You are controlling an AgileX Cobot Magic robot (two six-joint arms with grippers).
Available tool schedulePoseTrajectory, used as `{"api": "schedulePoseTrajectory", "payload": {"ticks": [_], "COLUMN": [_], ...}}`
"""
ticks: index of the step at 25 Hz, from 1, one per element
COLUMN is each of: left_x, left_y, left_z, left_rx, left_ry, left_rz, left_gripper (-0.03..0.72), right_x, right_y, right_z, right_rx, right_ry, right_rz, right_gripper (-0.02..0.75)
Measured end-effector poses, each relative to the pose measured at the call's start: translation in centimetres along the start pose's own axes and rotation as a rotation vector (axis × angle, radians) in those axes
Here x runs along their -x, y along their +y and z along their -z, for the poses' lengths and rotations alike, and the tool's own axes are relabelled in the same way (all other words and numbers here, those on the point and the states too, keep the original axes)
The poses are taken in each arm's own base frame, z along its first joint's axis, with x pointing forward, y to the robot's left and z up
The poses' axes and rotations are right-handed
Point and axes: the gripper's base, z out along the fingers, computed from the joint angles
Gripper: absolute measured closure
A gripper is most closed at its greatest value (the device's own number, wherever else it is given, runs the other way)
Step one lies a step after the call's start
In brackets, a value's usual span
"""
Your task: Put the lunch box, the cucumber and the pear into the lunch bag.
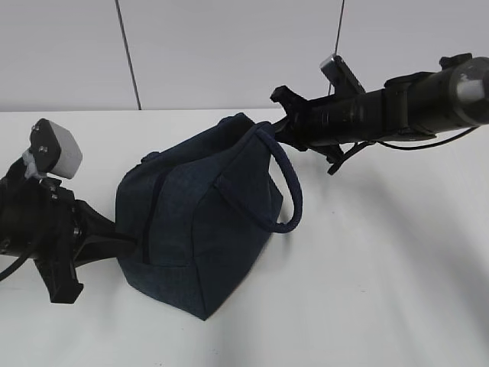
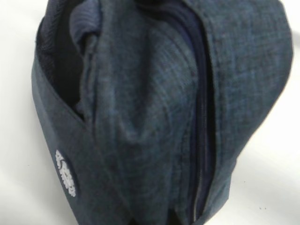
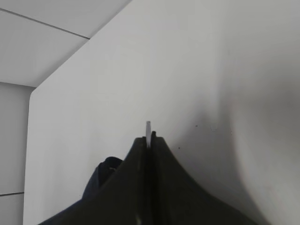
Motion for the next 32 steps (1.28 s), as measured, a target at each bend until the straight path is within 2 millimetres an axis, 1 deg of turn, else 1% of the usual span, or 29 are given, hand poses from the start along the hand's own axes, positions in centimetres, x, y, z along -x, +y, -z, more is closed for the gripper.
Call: {"api": "schedulePoseTrajectory", "payload": {"ticks": [5, 9, 14, 17, 20, 21, 23, 24, 25, 26, 27, 28, 29, 32], "left_x": [0.0, 0.0, 0.0, 0.0, 0.0, 0.0, -0.1, -0.1, -0.1, -0.1, -0.2, -0.1, 0.0, 0.5], "left_y": [0.0, 0.0, 0.0, 0.0, 0.1, 0.1, 0.2, 0.2, 0.2, 0.3, 0.3, 0.3, 0.3, 0.1], "left_z": [0.0, 0.0, 0.0, 0.0, 0.0, 0.0, 0.0, 0.0, 0.0, 0.0, 0.0, 0.1, 0.2, 0.9], "left_rx": [0.001, 0.002, 0.005, 0.005, 0.010, 0.011, 0.018, 0.022, 0.026, 0.029, 0.035, 0.041, 0.047, 0.064], "left_ry": [0.000, 0.001, 0.002, 0.002, -0.001, 0.000, 0.006, 0.010, 0.012, 0.015, 0.018, 0.018, 0.016, -0.004], "left_rz": [0.001, 0.002, 0.004, 0.010, 0.046, 0.050, 0.051, 0.049, 0.050, 0.050, 0.052, 0.057, 0.057, 0.043], "left_gripper": [0.680, 0.681, 0.681, 0.681, 0.671, 0.659, 0.607, 0.570, 0.537, 0.489, 0.456, 0.425, 0.401, 0.376], "right_x": [-0.4, -0.9, -1.4, -1.5, -1.5, -1.5, -1.6, -1.7, -1.8, -1.9, -1.9, -1.8, -1.6, -0.6], "right_y": [-0.5, -1.2, -2.1, -2.2, -2.3, -2.3, -2.3, -2.4, -2.6, -2.6, -2.6, -2.5, -2.3, -1.0], "right_z": [-0.5, -1.0, -1.2, -1.2, -1.2, -1.2, -1.3, -1.3, -1.4, -1.4, -1.4, -1.3, -1.1, 0.0], "right_rx": [0.006, 0.014, -0.003, -0.006, -0.005, -0.004, -0.006, -0.007, -0.009, -0.011, -0.010, -0.006, -0.001, 0.004], "right_ry": [0.024, 0.052, 0.066, 0.069, 0.070, 0.072, 0.077, 0.083, 0.087, 0.089, 0.089, 0.087, 0.081, 0.037], "right_rz": [-0.104, -0.146, -0.164, -0.166, -0.129, -0.115, -0.087, -0.078, -0.074, -0.067, -0.047, -0.016, 0.028, 0.125], "right_gripper": [0.738, 0.738, 0.738, 0.738, 0.727, 0.705, 0.591, 0.524, 0.440, 0.413, 0.301, 0.260, 0.237, 0.214]}}
